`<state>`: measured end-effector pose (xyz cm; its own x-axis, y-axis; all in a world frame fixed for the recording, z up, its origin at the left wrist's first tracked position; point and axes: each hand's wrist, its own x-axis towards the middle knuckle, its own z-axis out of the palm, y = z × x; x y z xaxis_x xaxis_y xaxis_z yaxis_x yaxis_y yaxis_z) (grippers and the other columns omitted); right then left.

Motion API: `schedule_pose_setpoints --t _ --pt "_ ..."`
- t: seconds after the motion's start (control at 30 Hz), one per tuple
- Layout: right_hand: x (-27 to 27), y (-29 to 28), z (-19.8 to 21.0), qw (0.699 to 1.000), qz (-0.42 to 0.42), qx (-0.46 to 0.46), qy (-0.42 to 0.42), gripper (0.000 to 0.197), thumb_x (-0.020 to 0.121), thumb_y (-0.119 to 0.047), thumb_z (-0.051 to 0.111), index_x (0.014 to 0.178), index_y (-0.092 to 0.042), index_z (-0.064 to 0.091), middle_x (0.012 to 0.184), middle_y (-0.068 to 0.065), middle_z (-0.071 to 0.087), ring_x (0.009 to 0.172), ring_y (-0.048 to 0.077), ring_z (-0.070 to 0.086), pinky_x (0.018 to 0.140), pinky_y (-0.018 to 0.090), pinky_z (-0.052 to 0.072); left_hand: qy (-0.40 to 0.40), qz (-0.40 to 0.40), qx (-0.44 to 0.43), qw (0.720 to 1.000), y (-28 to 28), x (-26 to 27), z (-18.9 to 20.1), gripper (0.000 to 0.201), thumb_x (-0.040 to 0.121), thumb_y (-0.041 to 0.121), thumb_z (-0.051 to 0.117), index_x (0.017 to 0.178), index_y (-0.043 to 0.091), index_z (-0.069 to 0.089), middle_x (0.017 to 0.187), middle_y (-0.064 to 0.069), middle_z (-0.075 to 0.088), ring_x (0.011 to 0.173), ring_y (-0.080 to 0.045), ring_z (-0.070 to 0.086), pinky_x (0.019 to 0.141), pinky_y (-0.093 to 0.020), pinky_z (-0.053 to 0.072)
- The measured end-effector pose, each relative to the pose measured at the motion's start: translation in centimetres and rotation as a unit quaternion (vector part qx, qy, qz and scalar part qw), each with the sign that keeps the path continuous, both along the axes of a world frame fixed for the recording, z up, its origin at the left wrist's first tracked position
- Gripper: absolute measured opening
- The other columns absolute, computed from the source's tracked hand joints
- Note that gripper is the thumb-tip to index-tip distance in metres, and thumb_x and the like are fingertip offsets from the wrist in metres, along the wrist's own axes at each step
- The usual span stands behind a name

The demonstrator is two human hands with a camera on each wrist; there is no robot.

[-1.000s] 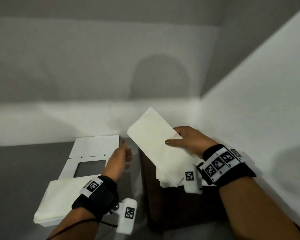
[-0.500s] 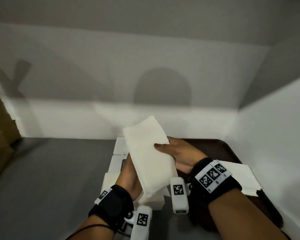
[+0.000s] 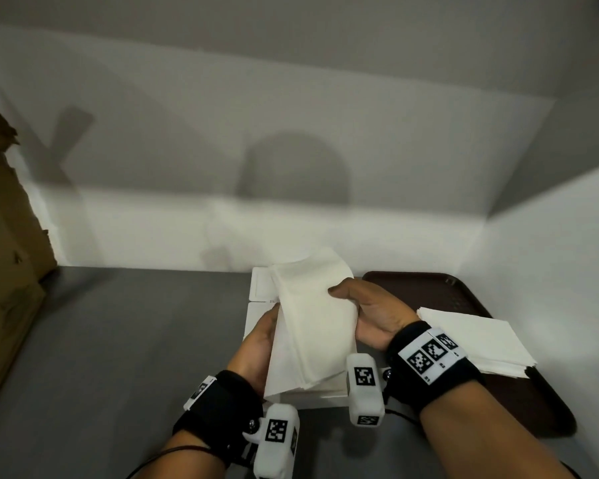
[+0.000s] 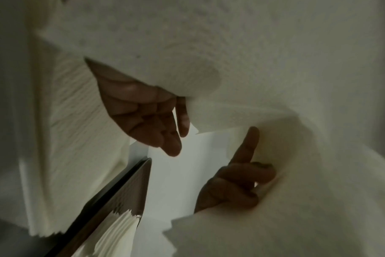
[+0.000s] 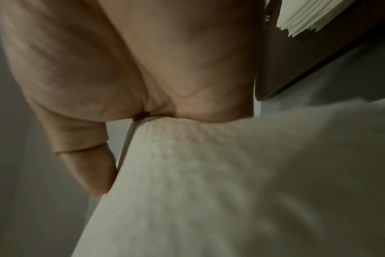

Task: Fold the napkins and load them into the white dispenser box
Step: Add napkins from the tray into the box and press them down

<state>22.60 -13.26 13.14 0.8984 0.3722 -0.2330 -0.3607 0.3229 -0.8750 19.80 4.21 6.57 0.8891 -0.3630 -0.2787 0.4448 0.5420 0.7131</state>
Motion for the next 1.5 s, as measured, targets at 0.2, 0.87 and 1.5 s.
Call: schedule_pose_setpoints --t 0.2,0.87,1.5 --pt "0.2 -0.9 -0.4 0.999 0.001 0.039 -0.003 0.048 0.074 -0.004 0.058 0.121 0.002 0.061 0.115 0.019 0.067 0.103 0.029 0.066 0.092 0.039 0.054 -0.017 0.070 -0.040 0.997 1.7 1.4 -0.4 0.036 0.088 0.025 0.059 0.120 0.009 0.062 0.114 -0.013 0.068 0.098 -0.025 0.066 0.094 -0.042 0.049" --pt "1.4 1.5 -3.2 0.981 -0.019 -0.154 -0.117 0.029 0.088 -0.010 0.066 0.116 -0.003 0.064 0.114 0.011 0.071 0.110 0.028 0.066 0.105 0.047 0.045 -0.038 0.123 0.023 0.991 -0.3 0.8 0.7 0.059 0.091 0.062 0.041 0.125 0.018 0.060 0.120 -0.012 0.067 0.113 -0.030 0.063 0.103 -0.050 0.043" --pt "0.5 -1.8 -6.4 0.962 0.110 -0.242 -0.067 0.035 0.081 -0.014 0.076 0.114 -0.008 0.065 0.110 0.008 0.073 0.105 0.025 0.069 0.091 0.039 0.055 -0.087 0.196 0.016 0.977 0.8 1.7 0.1 0.046 0.090 0.020 0.062 0.133 0.010 0.050 0.127 -0.018 0.061 0.116 -0.037 0.060 0.096 -0.057 0.047"
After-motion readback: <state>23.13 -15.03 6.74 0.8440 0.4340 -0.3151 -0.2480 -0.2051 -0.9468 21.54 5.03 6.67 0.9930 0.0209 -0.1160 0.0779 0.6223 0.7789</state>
